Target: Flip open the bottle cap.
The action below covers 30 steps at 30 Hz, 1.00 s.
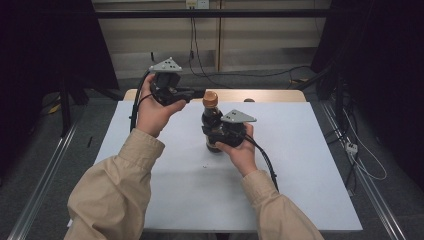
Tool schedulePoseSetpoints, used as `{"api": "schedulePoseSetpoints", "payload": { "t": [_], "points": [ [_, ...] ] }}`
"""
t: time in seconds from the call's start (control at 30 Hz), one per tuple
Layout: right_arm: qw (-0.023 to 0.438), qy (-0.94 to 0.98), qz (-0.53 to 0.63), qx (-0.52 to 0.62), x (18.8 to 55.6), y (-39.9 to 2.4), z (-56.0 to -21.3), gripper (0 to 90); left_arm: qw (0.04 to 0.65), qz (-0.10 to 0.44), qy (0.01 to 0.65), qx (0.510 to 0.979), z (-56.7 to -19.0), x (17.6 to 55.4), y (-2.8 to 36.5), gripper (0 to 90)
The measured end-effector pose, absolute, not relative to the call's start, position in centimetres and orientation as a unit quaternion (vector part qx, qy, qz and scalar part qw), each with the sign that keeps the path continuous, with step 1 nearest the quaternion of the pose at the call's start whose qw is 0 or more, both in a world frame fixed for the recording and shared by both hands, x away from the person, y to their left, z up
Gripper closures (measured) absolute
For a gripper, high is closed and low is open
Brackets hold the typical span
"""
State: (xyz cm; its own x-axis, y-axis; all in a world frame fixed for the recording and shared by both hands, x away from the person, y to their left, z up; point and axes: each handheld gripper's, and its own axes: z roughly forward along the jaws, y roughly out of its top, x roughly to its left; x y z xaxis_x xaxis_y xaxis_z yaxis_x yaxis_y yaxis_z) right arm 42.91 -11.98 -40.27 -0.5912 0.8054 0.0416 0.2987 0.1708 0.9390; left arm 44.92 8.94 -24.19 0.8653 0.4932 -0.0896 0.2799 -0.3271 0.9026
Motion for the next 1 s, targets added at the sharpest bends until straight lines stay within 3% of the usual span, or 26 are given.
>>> {"api": "schedulePoseSetpoints", "payload": {
  "t": [1.0],
  "points": [
    [0.231,0.713,0.534,0.392,42.9,-13.0,-40.6,30.8,0.509,0.084,0.251,0.819,-27.5,45.8,9.0,90.0]
  ]
}}
